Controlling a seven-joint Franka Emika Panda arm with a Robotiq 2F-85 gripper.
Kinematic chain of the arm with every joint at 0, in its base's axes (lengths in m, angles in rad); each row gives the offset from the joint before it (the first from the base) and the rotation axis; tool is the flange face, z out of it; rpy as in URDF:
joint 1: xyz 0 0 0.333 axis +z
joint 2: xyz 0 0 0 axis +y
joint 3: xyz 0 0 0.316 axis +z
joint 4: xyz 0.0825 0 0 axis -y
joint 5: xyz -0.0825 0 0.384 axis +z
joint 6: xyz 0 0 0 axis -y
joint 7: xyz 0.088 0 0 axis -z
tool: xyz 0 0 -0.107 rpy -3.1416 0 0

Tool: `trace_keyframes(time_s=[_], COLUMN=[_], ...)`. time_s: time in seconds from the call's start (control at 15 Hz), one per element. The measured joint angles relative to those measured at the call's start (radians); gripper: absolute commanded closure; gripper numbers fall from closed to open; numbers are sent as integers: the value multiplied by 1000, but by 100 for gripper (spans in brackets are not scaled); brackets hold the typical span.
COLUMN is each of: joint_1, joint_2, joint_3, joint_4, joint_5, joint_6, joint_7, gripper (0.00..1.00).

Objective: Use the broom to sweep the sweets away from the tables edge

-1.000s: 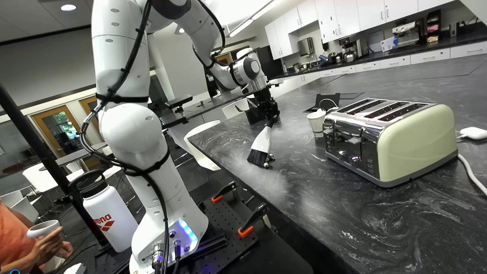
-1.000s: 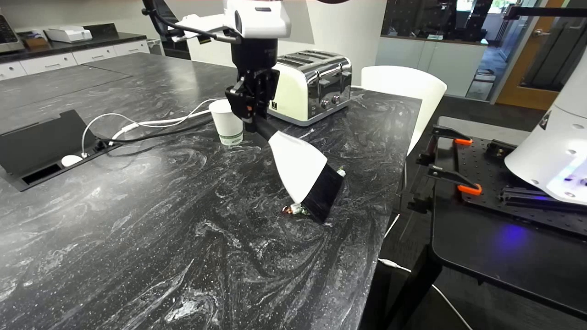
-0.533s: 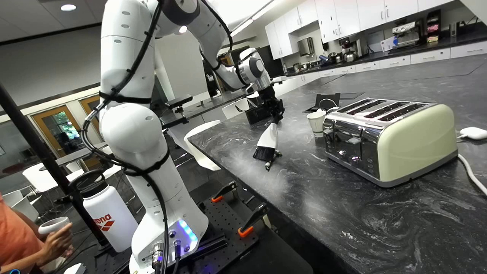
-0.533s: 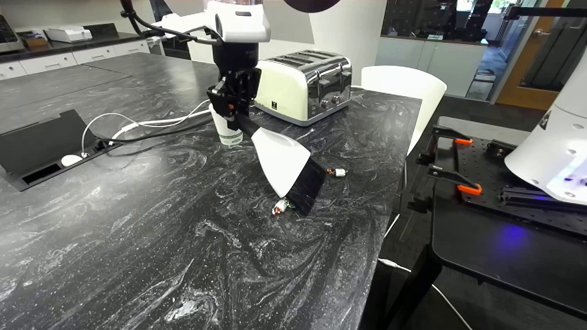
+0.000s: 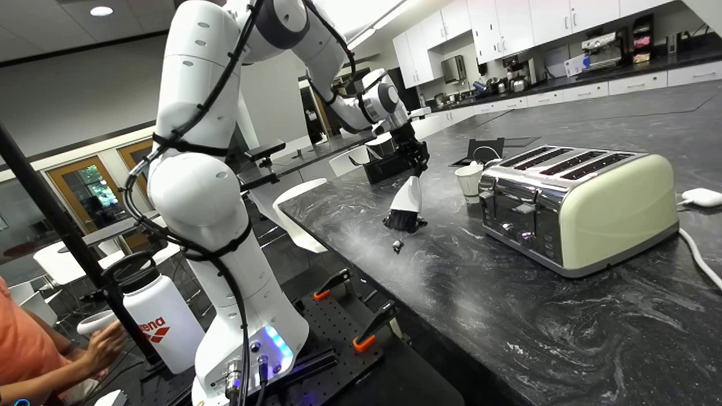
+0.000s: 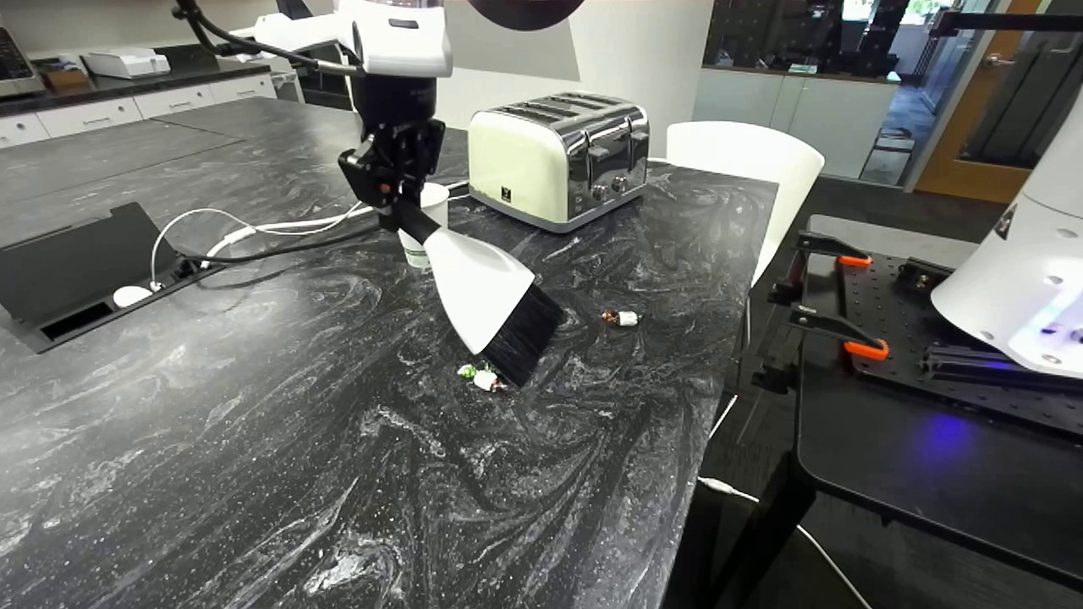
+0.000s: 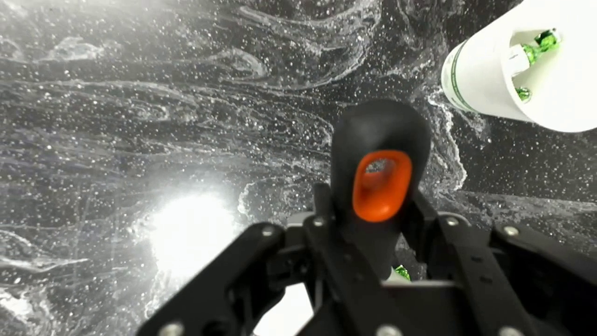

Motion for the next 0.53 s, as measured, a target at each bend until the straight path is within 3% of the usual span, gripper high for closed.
trace_keyframes(time_s=[0.53], joint_1=[-1], joint_2=[96], joint_3=[15], joint_4=[162], joint_5=[-101], joint_6=[-11], joint_7=[-29], gripper=[86])
